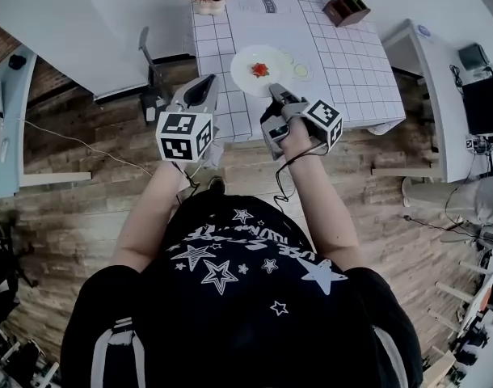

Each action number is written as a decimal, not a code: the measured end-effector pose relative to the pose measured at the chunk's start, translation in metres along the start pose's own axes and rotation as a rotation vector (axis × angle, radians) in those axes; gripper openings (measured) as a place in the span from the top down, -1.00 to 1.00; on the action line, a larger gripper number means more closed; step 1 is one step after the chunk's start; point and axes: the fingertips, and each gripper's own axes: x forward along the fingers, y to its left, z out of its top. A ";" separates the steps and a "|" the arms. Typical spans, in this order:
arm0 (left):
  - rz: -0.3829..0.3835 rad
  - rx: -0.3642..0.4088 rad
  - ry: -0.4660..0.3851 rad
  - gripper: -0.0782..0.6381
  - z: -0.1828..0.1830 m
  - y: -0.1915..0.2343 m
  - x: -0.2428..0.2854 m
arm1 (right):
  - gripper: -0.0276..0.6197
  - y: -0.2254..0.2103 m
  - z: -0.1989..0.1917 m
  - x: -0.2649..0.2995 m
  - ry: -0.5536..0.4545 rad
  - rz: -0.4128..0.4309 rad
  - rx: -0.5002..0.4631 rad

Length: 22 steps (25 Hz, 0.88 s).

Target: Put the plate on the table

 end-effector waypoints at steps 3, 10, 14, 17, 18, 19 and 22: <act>-0.004 -0.007 0.005 0.76 0.002 0.020 0.016 | 0.86 0.006 0.000 0.024 0.009 -0.003 -0.008; 0.002 -0.039 0.021 0.76 0.001 0.043 0.046 | 0.86 0.011 0.000 0.060 0.058 -0.018 -0.024; 0.037 -0.047 0.028 0.76 -0.002 0.050 0.058 | 0.86 0.012 0.007 0.070 0.096 -0.019 -0.032; 0.087 -0.053 0.029 0.76 0.001 0.055 0.068 | 0.86 0.014 0.018 0.082 0.134 -0.007 -0.035; 0.106 -0.056 0.031 0.76 0.001 0.057 0.070 | 0.86 0.013 0.021 0.087 0.149 -0.007 -0.035; 0.125 -0.060 0.032 0.76 0.001 0.058 0.072 | 0.86 0.012 0.025 0.092 0.166 -0.008 -0.037; 0.173 -0.067 0.034 0.76 0.005 0.062 0.078 | 0.86 0.012 0.034 0.110 0.220 -0.015 -0.057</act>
